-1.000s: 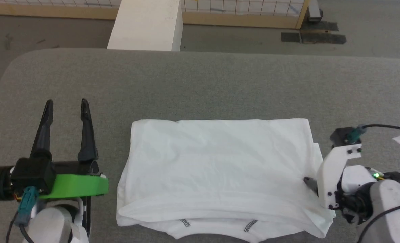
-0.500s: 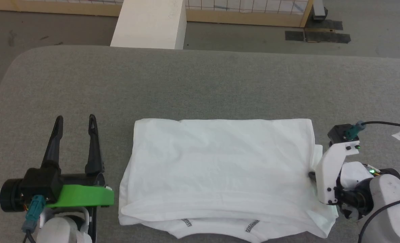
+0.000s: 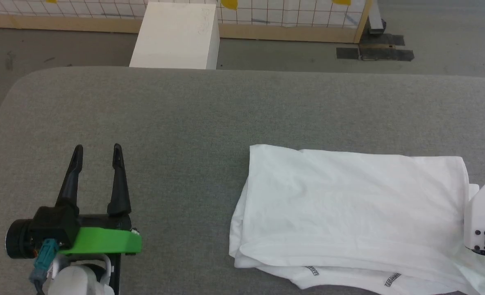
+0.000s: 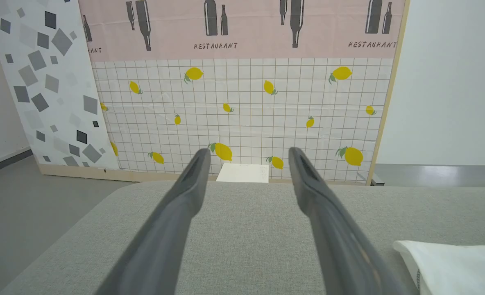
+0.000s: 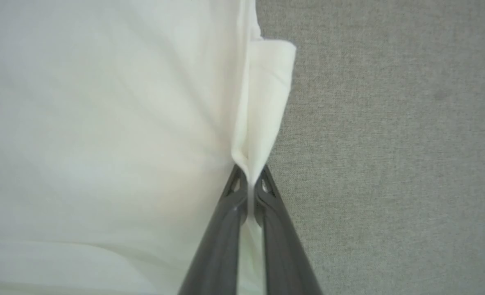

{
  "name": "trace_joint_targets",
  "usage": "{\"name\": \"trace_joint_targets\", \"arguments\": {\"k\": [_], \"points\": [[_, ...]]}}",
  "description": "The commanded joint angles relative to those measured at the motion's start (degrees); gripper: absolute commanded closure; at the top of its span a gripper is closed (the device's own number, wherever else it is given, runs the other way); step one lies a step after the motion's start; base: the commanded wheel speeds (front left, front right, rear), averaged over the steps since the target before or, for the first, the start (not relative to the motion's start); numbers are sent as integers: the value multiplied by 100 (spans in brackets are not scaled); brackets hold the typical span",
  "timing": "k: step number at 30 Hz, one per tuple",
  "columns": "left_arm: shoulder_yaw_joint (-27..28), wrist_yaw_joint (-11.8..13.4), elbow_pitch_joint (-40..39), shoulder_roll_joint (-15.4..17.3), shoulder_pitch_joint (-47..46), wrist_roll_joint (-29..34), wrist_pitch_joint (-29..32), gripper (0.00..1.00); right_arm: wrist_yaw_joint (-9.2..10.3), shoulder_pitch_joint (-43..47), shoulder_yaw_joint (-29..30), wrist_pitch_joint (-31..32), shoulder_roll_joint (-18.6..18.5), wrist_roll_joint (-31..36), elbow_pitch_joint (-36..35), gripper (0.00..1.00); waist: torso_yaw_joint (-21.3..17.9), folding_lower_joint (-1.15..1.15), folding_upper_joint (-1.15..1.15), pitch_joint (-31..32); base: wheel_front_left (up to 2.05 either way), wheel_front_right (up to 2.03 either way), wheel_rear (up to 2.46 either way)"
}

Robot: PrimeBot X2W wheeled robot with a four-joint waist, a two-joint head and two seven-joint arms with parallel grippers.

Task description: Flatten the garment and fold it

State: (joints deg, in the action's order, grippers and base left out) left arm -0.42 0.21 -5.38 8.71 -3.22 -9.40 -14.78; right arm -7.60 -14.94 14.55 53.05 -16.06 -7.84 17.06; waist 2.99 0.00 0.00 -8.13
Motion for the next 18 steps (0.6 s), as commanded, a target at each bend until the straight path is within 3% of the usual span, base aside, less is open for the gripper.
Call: {"name": "trace_joint_targets", "arguments": {"k": [1,4,11,14,18], "points": [[53,-50,17,-58,87,35,-21,0,11,64,-51,121,13,-26,-93,100,12,0,0,73,0,0,0],[105,-132,36,-119,149,62,-21,0,11,151,-446,422,-125,-217,-523,100,17,0,0,168,0,0,0],[230,-234,6,-256,303,155,-21,0,11,304,-1567,1277,-600,-1025,-2332,100,78,0,0,380,0,0,0],[261,-286,2,-297,341,180,-21,0,11,238,-1975,1395,-584,-1202,-2811,100,150,0,0,425,0,0,0],[252,-363,26,-344,324,207,-21,0,11,49,-2464,1287,-325,-1289,-2835,100,324,0,0,429,0,0,0]]}}
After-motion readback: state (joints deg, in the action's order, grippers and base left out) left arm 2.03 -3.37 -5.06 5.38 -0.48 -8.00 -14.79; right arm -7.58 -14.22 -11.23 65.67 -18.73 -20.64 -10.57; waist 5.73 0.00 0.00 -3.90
